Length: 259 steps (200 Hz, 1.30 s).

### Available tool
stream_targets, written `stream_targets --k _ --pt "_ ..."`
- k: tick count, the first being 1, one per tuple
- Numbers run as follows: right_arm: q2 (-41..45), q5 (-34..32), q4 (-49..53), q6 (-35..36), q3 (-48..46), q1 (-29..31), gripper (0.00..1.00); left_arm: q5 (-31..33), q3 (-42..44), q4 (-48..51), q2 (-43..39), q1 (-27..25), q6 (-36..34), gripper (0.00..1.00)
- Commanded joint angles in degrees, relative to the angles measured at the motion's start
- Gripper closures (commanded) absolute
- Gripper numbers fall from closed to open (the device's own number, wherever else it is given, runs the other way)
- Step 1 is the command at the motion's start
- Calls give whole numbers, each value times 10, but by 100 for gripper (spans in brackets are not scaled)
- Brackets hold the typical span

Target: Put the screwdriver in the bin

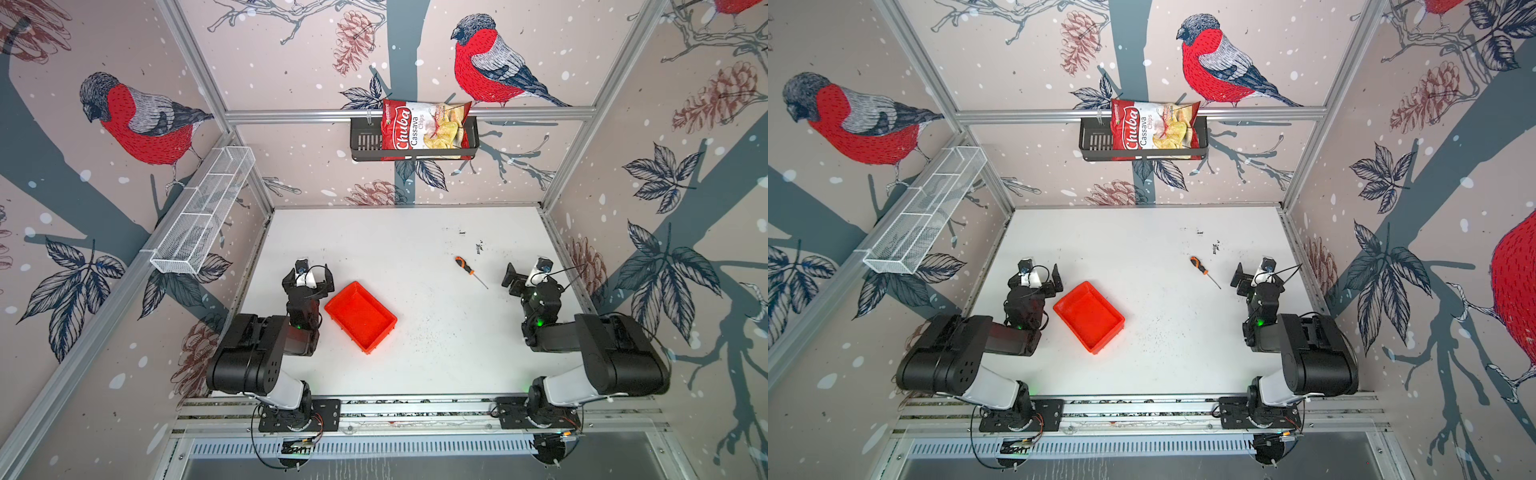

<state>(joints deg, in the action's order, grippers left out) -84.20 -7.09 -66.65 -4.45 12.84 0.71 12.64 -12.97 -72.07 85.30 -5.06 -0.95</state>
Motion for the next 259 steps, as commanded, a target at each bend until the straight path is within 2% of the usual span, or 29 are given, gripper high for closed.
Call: stream_targets --k 1,39,59,74,110,154,190,226,259 --pt "30 14 23 10 8 0 0 15 -8 34 -35 -11 -26 1" --pt "97 44 139 35 43 3 1 16 -36 149 -122 -48 -69 1" --pt "133 62 196 56 63 10 0 -40 -59 221 -173 -54 -89 1" --pt "157 87 275 56 99 12 0 -65 -78 269 -202 -65 -93 1" --pt "180 113 393 57 161 31 0 -44 -105 335 -243 -133 -99 2" --pt "157 150 470 91 224 61 0 -13 -129 369 -235 -248 -90 2" --pt "92 148 540 130 283 90 0 6 -152 359 -193 -331 -70 1" --pt "35 123 604 156 335 122 1 0 -175 362 -155 -379 -68 1" --pt "-16 104 667 172 377 137 1 -43 -180 372 -143 -418 -52 2"
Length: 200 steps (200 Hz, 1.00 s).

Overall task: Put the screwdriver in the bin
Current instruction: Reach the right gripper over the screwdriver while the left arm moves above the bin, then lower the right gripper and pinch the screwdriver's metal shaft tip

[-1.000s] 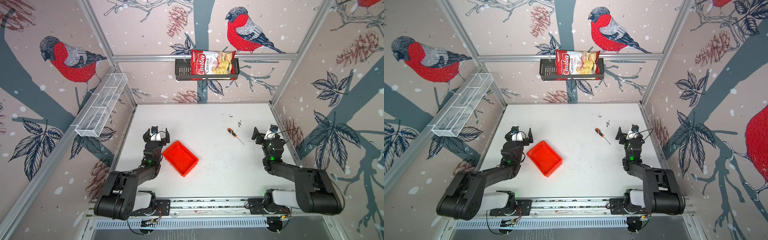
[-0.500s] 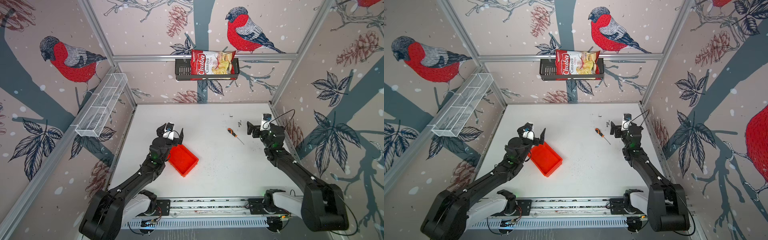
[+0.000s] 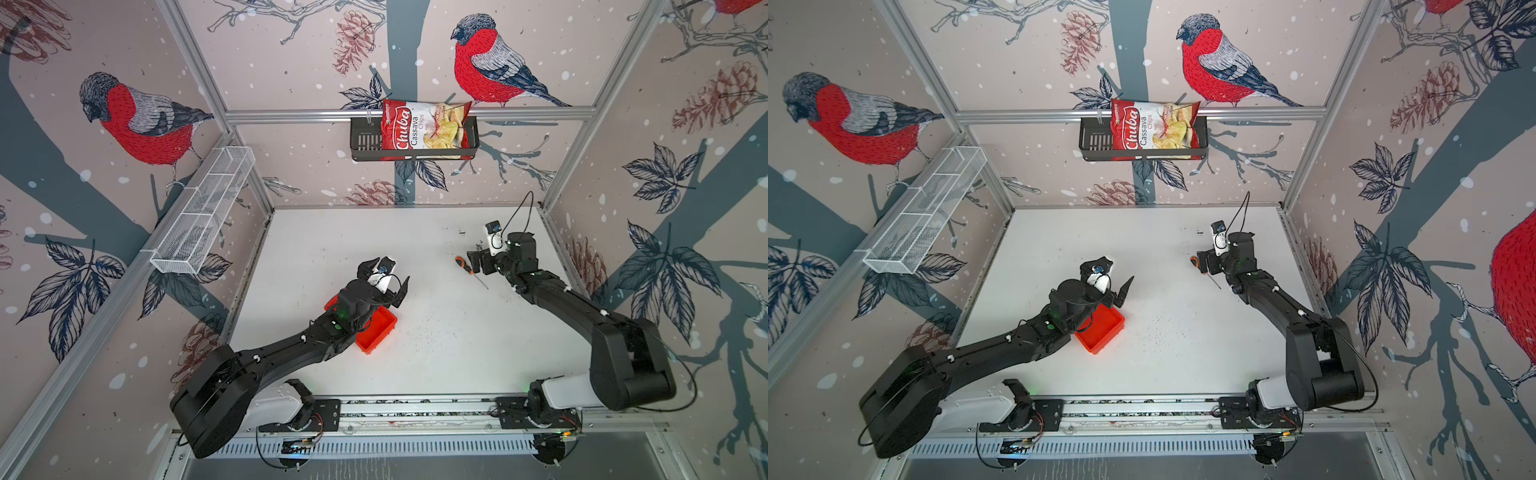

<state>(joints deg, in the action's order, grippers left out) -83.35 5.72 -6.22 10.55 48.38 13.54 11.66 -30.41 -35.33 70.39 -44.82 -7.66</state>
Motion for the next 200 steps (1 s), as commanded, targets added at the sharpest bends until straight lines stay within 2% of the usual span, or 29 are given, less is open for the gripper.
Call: stream_targets --k 1,37,71,91,130,200 --pt "-26 -25 64 23 23 8 1 -34 -5 5 7 -22 16 2" --pt "-80 -49 124 35 67 11 3 -59 -4 1 27 -50 47 1" --pt "-129 -40 184 16 114 12 14 -71 -7 -14 43 -59 58 2" --pt "-140 -33 210 15 118 12 30 -70 -9 -19 47 -60 57 1" --pt "-159 -37 239 11 116 12 51 -62 -6 -37 54 -60 51 2" --pt "-218 -53 267 -12 152 12 60 -61 -2 -33 50 -61 46 2"
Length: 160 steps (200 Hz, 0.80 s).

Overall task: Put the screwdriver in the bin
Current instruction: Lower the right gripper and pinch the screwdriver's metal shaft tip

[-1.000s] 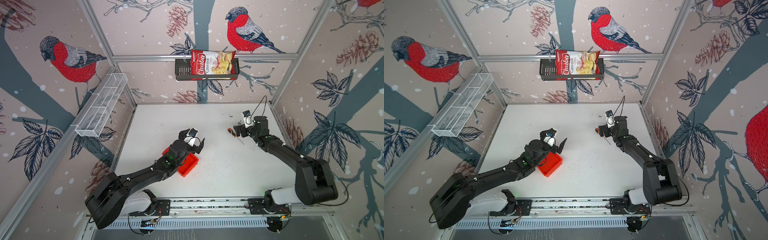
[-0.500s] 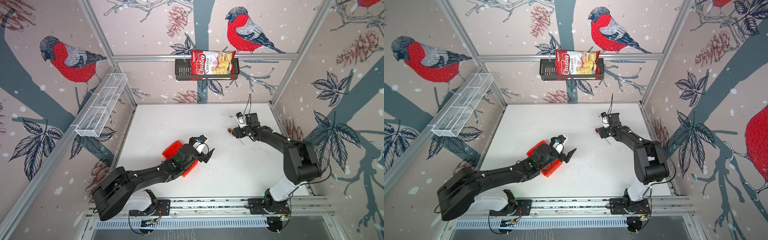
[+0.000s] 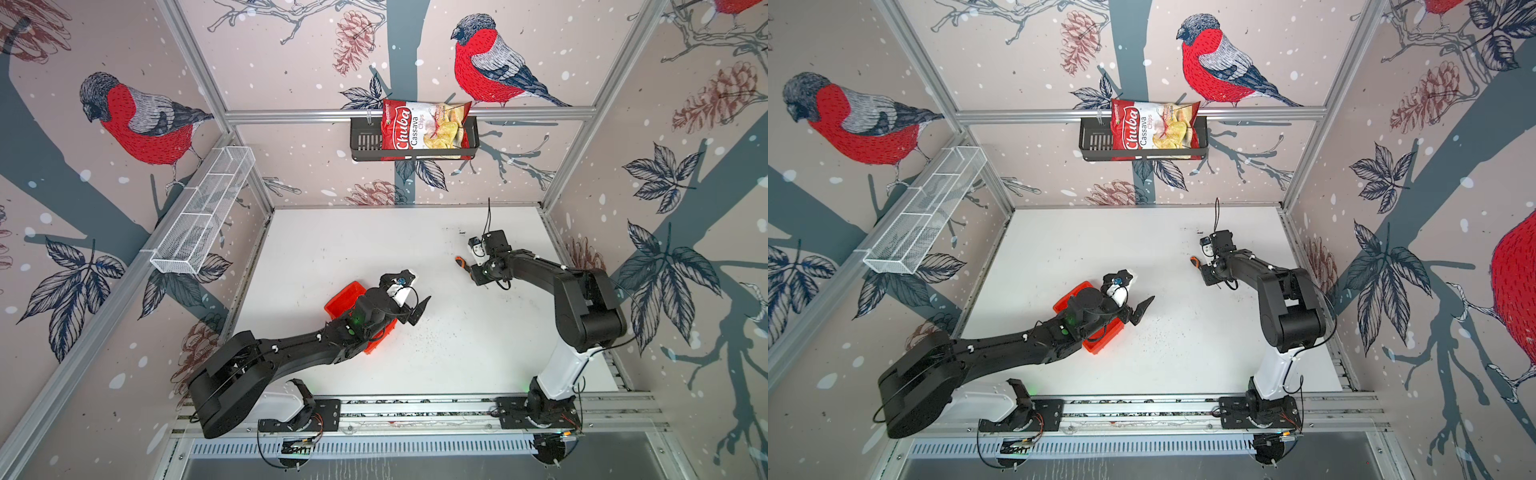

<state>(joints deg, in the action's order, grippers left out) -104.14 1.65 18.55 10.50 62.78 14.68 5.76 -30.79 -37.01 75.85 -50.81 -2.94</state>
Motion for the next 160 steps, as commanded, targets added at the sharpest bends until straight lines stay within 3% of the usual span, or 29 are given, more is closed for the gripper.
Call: stream_targets --k 1,47,112,160 --pt "-10 -12 19 -11 8 1 61 -2 2 -16 -5 -1 -2 2" --pt "-29 -12 29 -15 14 1 66 -5 9 -31 -7 -1 4 2" --pt "-31 -20 32 -14 10 2 81 -12 10 -25 -6 -1 14 1" --pt "-5 -20 12 -13 -6 2 99 -12 4 -27 1 -1 12 2"
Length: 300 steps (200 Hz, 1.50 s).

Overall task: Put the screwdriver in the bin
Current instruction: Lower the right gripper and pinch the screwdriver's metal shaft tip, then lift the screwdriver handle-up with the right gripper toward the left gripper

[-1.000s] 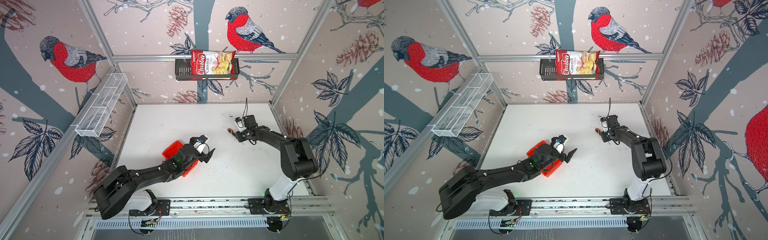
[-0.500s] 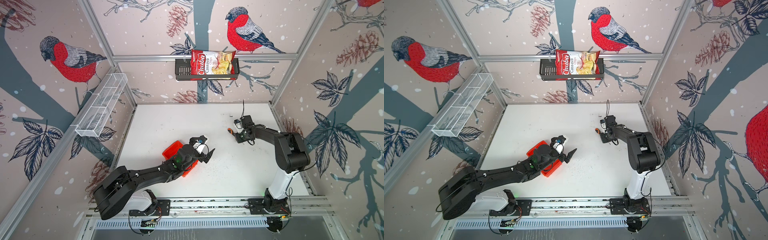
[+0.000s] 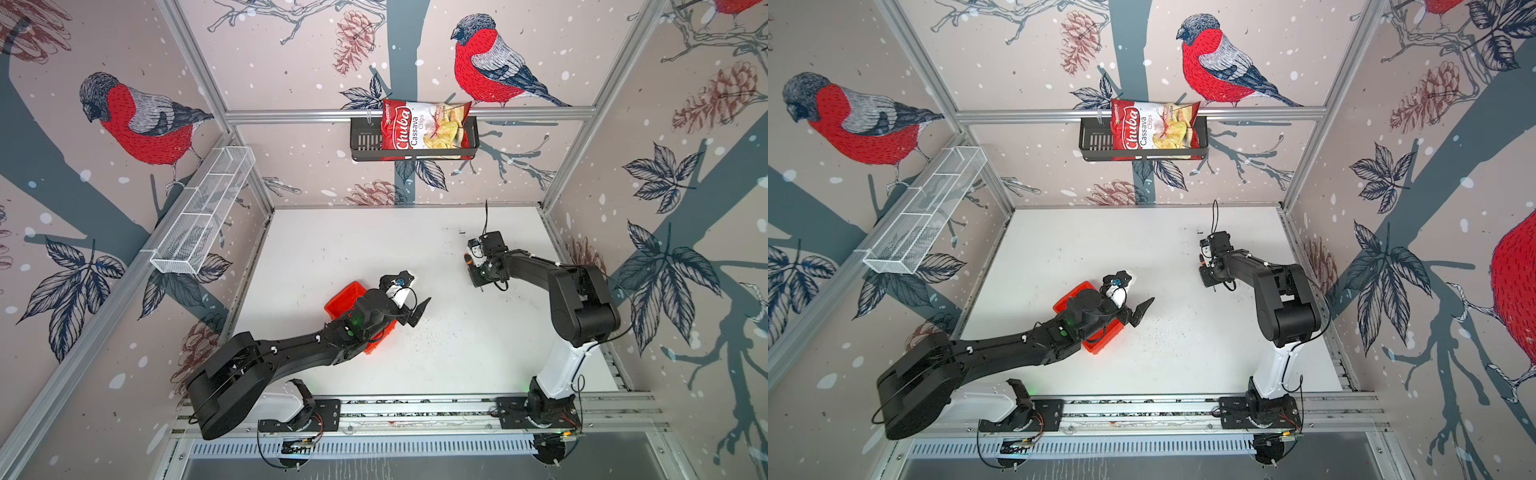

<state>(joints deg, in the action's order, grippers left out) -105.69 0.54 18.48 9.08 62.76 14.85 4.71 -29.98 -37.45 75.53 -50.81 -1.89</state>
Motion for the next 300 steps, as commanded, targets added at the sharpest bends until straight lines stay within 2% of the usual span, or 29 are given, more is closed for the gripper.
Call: stream_targets --k 1,28,52,88,118,151,177,216,230,268,300 --pt "11 -9 13 1 -6 0 99 -2 -5 -23 5 -1 1 2" --pt "21 -9 2 0 -8 0 99 -5 -8 -21 10 -1 12 2" --pt "33 -6 -8 -3 -12 0 99 27 -12 -26 13 -1 49 2" --pt "61 -3 -26 -9 -23 1 99 22 -27 -7 22 -1 63 2" --pt "99 5 -50 -16 -41 2 99 -14 -57 31 33 -1 51 2" --pt "147 22 -72 -6 -62 13 99 4 -98 75 44 -1 77 2" --pt "179 24 -77 1 -64 24 100 10 -87 52 33 -1 99 1" --pt "250 95 -167 35 -120 40 99 34 -104 46 39 0 125 1" --pt "269 100 -190 39 -135 50 100 46 -104 32 42 3 135 1" --pt "305 103 -194 35 -136 76 100 -28 -117 -11 66 47 209 1" --pt "323 128 -199 39 -134 98 100 -60 -118 -44 65 67 272 2"
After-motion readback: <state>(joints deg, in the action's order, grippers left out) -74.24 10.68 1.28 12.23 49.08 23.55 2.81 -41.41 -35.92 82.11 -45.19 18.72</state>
